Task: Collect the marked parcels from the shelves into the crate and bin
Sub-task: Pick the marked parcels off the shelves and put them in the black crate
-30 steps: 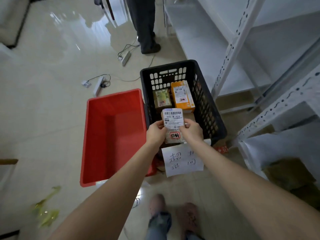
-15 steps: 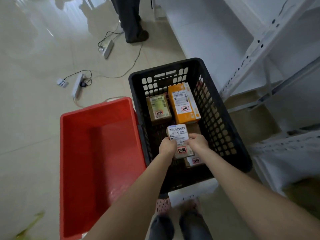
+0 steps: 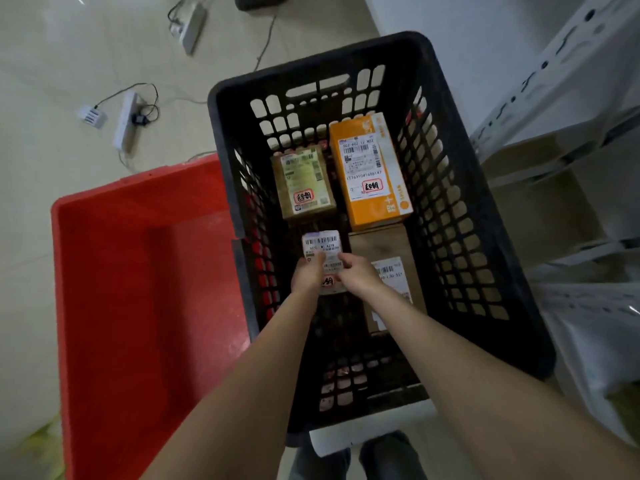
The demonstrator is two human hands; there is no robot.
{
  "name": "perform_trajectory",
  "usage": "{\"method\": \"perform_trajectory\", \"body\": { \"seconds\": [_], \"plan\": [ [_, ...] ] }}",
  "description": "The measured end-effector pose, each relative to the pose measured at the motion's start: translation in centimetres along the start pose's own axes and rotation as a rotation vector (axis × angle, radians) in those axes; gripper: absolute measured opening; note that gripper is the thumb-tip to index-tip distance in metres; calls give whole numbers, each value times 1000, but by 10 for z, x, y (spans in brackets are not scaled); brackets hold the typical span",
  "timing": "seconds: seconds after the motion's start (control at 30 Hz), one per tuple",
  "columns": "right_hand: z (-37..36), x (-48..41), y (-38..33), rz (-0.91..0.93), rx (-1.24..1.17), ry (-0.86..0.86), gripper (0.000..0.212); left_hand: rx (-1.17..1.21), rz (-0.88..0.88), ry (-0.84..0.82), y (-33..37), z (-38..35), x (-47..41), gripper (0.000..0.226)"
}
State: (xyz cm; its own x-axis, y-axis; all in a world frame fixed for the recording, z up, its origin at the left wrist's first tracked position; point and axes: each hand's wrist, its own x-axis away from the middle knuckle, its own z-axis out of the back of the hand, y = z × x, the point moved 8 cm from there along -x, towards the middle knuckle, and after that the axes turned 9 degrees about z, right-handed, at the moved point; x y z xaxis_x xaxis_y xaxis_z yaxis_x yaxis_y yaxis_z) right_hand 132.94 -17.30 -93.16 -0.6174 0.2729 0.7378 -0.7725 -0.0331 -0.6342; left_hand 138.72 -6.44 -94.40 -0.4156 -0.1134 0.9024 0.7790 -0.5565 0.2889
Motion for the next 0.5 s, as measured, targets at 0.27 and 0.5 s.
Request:
{"method": "perform_trajectory", "body": {
  "seconds": [0.27, 0.5],
  "plan": [
    [18, 16, 3, 49, 156, 109, 46, -637, -254, 89, 10, 5, 27, 52],
    [58, 67, -15, 41, 219, 242, 54, -874, -406, 79, 25, 8, 81, 61]
  ]
}}
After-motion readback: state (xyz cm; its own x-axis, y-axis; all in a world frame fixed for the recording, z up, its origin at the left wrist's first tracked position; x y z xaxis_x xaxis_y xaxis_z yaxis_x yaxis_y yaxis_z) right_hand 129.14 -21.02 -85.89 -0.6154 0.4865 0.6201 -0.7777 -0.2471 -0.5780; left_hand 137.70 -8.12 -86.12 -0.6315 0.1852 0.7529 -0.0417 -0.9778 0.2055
